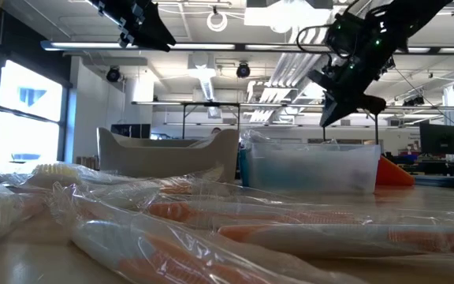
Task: Pick & Place Toothbrushes
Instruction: Put the green toothbrush into the blue bin
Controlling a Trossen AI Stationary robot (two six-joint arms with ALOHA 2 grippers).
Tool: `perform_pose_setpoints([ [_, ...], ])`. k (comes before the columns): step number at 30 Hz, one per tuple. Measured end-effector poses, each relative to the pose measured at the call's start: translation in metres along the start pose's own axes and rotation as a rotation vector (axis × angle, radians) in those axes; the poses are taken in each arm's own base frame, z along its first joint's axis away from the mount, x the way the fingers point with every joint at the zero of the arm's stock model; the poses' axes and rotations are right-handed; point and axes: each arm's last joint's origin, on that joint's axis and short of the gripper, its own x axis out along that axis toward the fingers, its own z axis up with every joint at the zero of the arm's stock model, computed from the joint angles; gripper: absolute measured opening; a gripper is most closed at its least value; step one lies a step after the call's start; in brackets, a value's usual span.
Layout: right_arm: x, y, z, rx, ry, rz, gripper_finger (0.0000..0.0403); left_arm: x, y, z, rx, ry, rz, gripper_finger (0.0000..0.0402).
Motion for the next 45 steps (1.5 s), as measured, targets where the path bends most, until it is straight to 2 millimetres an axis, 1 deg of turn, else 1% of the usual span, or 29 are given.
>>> perform_pose_setpoints([
  [12,0.025,-0.035,0.013,-0.003,0.039,-0.136,0.0003,0.0,0.0,0.0,0.0,-0.001,0.001,0.0163],
  [17,0.04,-0.043,0.013,-0.003,0.066,-0.161,0.0003,0.0,0.0,0.0,-0.001,-0.001,0.001,0.0163],
  [19,0.046,-0.045,0.014,-0.008,0.08,-0.144,0.0003,0.0,0.0,0.0,0.0,-0.001,0.001,0.0163],
  [24,0.059,-0.045,0.015,-0.009,0.079,-0.105,0.0003,0.0,0.0,0.0,-0.001,-0.001,0.001,0.0163],
  [29,0.065,-0.047,0.016,-0.029,0.081,-0.079,0.0003,0.0,0.0,0.0,0.0,-0.001,0.001,0.0163],
  [37,0.063,-0.043,0.015,-0.051,0.117,0.02,0.0003,0.0,0.0,0.0,0.0,0.001,0.001,0.0163],
  [45,0.053,-0.028,0.008,-0.093,0.159,0.1,0.0003,0.0,0.0,-0.001,0.002,0.009,0.001,0.0163],
])
